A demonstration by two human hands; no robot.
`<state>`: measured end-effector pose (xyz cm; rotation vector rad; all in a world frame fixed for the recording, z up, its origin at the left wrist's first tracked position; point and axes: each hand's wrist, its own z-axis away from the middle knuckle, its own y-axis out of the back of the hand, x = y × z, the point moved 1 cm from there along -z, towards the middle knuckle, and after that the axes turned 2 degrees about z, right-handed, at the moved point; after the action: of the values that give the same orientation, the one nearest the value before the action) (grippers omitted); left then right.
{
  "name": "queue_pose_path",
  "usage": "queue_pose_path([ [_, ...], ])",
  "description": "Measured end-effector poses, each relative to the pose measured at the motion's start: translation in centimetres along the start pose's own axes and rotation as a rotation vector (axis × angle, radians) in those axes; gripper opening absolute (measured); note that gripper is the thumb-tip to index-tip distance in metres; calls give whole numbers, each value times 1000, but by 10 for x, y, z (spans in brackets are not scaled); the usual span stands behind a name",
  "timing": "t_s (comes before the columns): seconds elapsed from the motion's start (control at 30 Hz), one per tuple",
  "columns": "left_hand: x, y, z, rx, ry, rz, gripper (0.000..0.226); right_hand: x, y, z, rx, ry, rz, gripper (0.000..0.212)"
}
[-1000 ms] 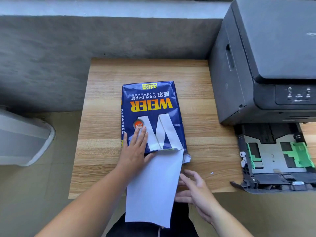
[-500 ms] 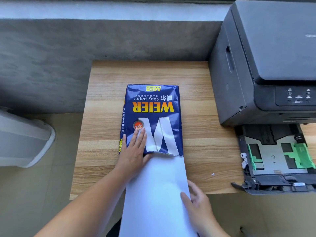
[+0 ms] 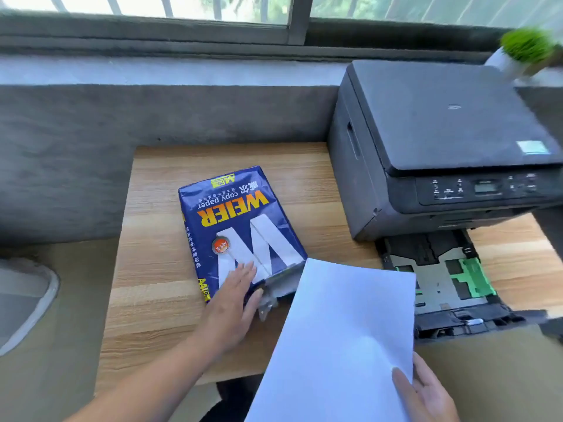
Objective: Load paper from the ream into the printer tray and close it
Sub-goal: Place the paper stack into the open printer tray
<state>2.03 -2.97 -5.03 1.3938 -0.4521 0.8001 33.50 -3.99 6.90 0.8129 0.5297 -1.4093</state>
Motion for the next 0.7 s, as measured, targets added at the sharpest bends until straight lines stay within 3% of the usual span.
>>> queue_pose_path([
  [0.1,80,6,19,-108,26,477,33,-22,25,2,14,14,-33,22],
  [0.2,148,0,33,-362,21,858,37,-28,64,-7,-24,34,-31,29],
  [0.37,190,-84,35,-264,40,767,70,-45,118,-47,-44,202,215,54],
  [0.47,215,-133,17,-236,121,755,81,-55,163,-84,-46,223,279,54],
  [0.6,245,-188,-14,-275,208,775,68,-63,228,-144,-151,118,331,49],
  [0.7,273,-225,-28,-225,295,788,60,-70,266,-190,-226,158,390,48],
])
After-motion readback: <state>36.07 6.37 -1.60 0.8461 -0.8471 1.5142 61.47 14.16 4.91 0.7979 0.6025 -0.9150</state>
